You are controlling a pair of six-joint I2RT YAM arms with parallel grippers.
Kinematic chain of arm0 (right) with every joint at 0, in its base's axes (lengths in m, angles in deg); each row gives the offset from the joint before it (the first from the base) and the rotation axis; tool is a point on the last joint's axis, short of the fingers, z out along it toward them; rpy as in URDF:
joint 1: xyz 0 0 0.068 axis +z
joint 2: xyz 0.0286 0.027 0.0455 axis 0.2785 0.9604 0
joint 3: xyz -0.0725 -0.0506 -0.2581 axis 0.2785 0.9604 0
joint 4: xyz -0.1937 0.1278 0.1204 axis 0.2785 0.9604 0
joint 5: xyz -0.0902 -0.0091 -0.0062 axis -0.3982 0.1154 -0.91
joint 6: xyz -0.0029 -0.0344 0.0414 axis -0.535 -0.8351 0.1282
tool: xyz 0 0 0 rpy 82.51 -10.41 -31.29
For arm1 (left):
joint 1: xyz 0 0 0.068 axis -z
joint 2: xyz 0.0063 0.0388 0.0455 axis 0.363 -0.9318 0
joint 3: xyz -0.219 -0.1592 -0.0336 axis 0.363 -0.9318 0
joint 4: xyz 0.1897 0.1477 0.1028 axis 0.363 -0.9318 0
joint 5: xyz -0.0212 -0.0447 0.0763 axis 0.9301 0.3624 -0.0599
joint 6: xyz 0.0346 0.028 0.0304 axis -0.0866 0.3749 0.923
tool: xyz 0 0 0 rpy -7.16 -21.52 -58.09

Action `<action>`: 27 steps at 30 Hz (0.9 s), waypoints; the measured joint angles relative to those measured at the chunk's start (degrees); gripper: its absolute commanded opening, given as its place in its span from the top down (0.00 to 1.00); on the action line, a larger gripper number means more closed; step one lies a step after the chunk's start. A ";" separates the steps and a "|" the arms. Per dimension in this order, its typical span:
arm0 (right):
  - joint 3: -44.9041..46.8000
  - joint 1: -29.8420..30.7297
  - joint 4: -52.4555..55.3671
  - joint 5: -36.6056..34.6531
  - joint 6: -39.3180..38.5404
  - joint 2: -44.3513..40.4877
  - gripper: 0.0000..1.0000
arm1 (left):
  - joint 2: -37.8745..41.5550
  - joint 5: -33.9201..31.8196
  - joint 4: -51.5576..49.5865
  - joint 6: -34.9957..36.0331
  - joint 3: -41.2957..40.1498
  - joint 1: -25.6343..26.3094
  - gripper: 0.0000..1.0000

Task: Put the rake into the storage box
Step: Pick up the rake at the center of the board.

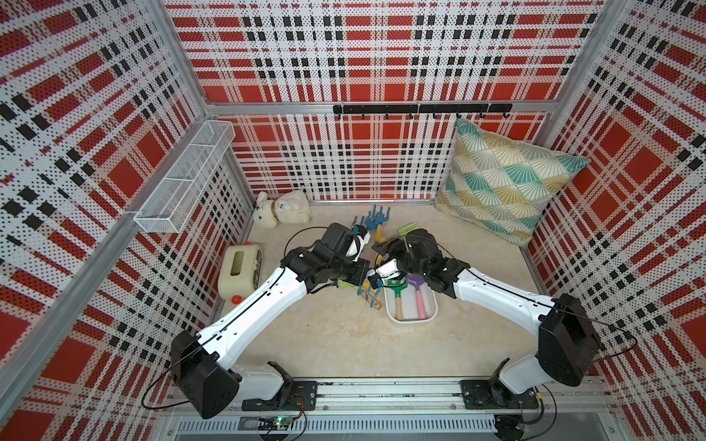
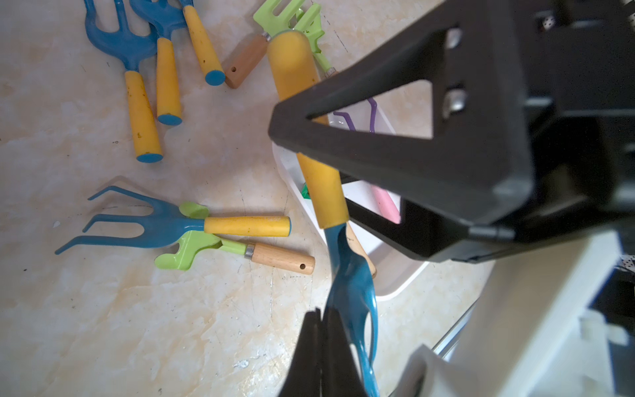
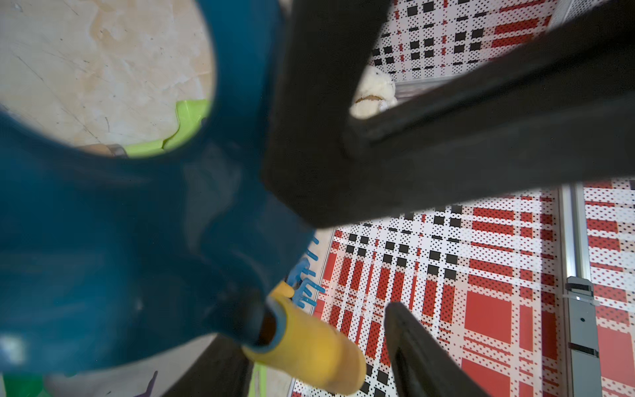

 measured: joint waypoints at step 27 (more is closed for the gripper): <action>-3.13 4.00 19.52 -4.68 18.75 -2.05 1.00 | 15.15 -2.69 5.51 -5.64 1.14 -16.02 0.12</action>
